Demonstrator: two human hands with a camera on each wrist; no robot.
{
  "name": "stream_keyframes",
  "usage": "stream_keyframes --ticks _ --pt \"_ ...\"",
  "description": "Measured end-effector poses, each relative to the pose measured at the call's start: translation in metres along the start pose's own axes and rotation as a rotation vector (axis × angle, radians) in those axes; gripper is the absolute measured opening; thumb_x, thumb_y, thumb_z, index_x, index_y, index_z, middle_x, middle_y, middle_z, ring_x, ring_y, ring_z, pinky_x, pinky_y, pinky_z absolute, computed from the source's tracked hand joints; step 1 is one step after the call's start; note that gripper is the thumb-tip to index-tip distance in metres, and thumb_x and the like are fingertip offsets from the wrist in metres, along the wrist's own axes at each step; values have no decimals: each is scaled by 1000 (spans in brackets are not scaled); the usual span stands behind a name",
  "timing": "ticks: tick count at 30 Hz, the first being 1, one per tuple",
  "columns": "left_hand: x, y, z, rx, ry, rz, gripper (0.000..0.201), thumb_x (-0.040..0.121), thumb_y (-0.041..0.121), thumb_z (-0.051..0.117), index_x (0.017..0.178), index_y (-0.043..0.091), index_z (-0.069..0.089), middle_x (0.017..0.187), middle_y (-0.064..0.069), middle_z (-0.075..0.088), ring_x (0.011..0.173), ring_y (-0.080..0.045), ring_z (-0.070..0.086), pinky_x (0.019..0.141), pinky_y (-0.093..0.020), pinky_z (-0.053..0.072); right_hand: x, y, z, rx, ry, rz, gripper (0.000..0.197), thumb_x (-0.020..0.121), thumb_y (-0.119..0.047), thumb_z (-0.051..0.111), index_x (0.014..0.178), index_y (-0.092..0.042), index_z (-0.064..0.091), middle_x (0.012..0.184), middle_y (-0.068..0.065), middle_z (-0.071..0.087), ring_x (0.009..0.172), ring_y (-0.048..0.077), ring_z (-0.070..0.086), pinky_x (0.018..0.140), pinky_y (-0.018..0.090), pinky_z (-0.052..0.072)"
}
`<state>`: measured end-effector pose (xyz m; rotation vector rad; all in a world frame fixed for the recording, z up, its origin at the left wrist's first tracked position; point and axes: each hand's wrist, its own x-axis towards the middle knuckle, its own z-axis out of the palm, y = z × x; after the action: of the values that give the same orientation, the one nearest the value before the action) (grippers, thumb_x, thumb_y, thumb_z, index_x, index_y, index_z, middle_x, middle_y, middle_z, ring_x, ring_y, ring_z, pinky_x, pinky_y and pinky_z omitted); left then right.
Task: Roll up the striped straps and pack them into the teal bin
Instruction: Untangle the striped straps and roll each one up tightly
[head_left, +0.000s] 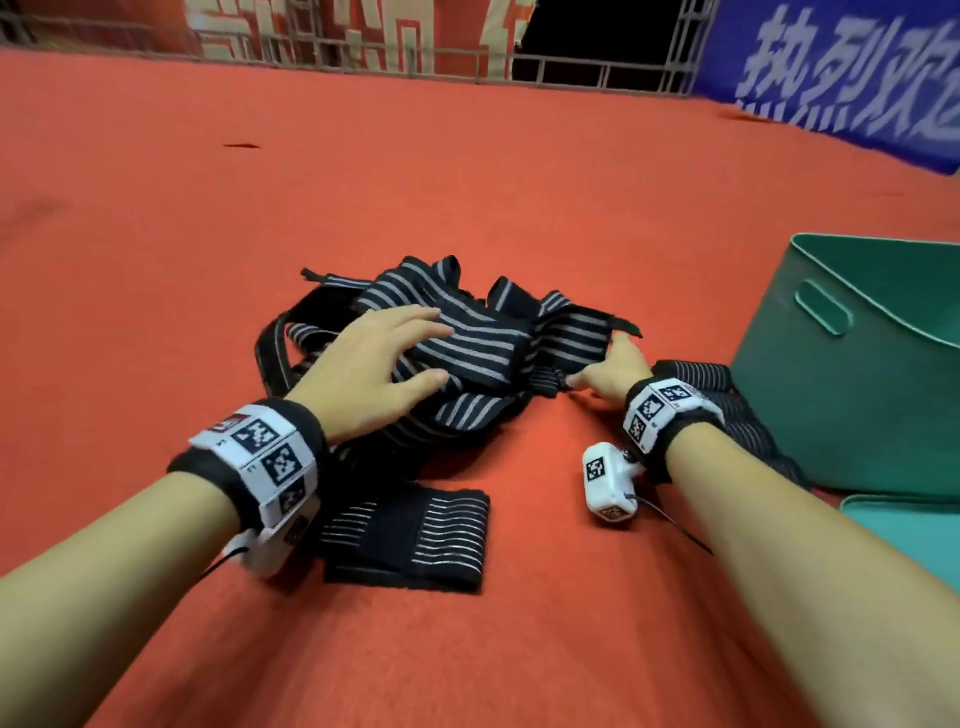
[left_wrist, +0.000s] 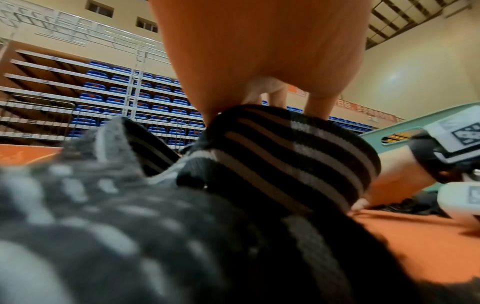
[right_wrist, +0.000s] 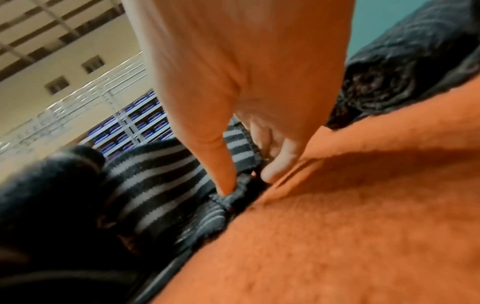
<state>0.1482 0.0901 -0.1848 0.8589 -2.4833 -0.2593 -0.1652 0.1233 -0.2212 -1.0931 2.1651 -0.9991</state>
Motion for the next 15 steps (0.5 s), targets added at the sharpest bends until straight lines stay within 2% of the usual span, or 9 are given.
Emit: stream_keyframes --ticks 1,3,5,7,8,10,12,14,15 --pt "2 4 5 63 -10 36 64 86 64 43 138 30 59 154 8 48 148 -12 34 126 -48 17 3 2 2 52 13 -34 34 79 2 81 91 -19 57 102 7 72 97 28 71 87 43 58" --pt "6 11 12 138 -40 106 61 89 63 40 141 34 57 157 11 44 152 -10 27 127 -47 7 5 5 5 119 3 -72 22 85 -9 79 92 -23 64 95 3 73 79 21 69 72 38 59" --pt "14 21 21 187 -90 196 59 93 58 37 143 34 55 160 10 40 153 -11 24 128 -47 6 4 8 6 231 -21 -112 6 90 -21 77 88 -21 71 88 1 74 81 22 70 77 38 58" --pt "24 32 33 233 -134 275 58 97 54 38 149 30 50 164 6 33 155 -15 19 128 -49 8 -3 8 1 372 -35 -153 19 91 -32 77 84 -14 76 89 5 78 88 26 74 85 46 59" --pt "30 37 39 255 -150 293 60 98 51 40 152 29 46 166 5 29 156 -17 16 128 -49 7 -11 7 -4 380 -26 -195 29 90 -37 77 84 -8 76 88 4 77 85 21 73 82 43 58" --pt "42 45 50 323 -153 294 66 98 50 43 159 27 34 169 3 22 158 -22 10 128 -51 6 -25 2 -14 317 0 -304 44 89 -40 78 76 1 68 72 1 66 68 8 59 66 29 49" --pt "51 52 57 382 -138 281 74 97 53 49 162 26 25 170 2 18 158 -25 8 127 -55 7 -35 -1 -21 308 -21 -375 44 86 -36 81 65 -9 55 63 0 48 58 6 44 55 25 37" --pt "58 56 62 412 -153 264 76 99 57 46 163 26 19 170 3 16 158 -23 9 126 -57 5 -41 -5 -29 307 -61 -400 48 79 -41 87 62 -25 45 67 3 44 62 11 43 60 29 36" --pt "59 58 62 430 -173 253 75 99 61 38 163 28 15 170 4 15 158 -21 11 126 -56 4 -42 -6 -33 283 -74 -395 50 73 -45 89 60 -27 44 70 4 47 67 14 45 63 32 37"
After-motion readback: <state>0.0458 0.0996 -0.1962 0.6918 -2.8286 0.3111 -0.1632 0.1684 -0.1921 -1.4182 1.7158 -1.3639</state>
